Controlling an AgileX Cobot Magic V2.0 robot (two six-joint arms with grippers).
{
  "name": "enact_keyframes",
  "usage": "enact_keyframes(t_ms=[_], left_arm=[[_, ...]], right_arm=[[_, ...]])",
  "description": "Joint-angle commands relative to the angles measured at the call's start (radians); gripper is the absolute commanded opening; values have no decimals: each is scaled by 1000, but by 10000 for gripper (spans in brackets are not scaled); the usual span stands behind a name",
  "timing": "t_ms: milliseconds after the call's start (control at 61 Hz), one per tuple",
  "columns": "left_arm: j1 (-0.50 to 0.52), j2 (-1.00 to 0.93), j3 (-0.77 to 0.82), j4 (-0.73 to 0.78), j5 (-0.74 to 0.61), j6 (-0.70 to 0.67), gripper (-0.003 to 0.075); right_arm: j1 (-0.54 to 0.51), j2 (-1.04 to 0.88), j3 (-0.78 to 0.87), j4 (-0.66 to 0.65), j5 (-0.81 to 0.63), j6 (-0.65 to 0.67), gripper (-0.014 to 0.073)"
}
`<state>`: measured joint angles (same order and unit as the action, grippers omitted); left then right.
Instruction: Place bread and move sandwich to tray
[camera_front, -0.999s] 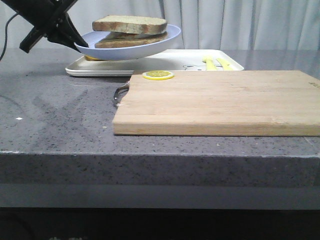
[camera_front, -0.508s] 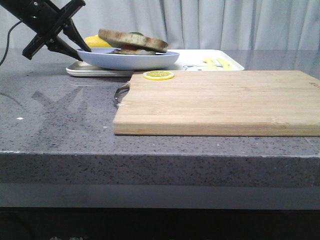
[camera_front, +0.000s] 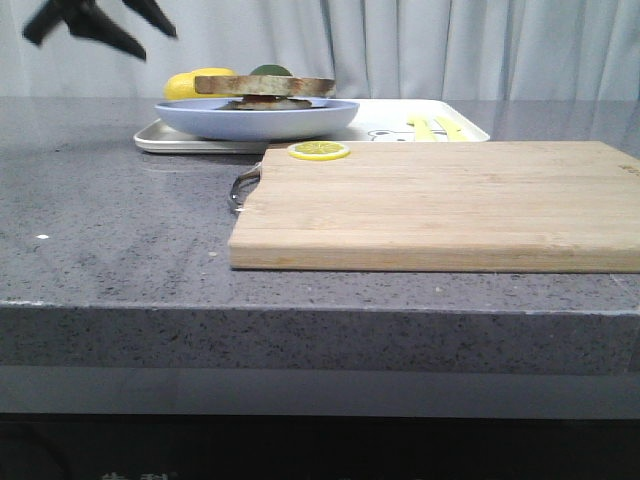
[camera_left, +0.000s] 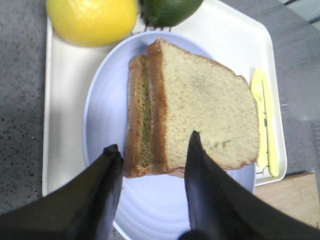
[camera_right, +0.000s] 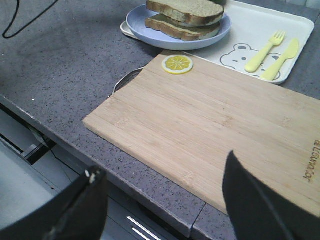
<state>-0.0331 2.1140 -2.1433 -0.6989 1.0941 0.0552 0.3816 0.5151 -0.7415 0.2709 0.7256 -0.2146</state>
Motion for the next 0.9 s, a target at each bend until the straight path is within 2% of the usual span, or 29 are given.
enact_keyframes(t_ms=[0,164,344,573,885], left_arm=[[-7,-130,-32,7,-4,12,299],[-23,-246,47,135,-10,12,291],[-72,-425,248,258,-127,42,291],[-164,-673,562,265,-283,191,291],[-231,-1005,974,287,-465,276,291]], right_arm=[[-7,3,-27,11,-71,-2,510],[-7,3,-27,11,-71,-2,510],[-7,3,-27,11,-71,-2,510],[-7,3,-27,11,-71,-2,510],[-7,3,-27,11,-71,-2,510]])
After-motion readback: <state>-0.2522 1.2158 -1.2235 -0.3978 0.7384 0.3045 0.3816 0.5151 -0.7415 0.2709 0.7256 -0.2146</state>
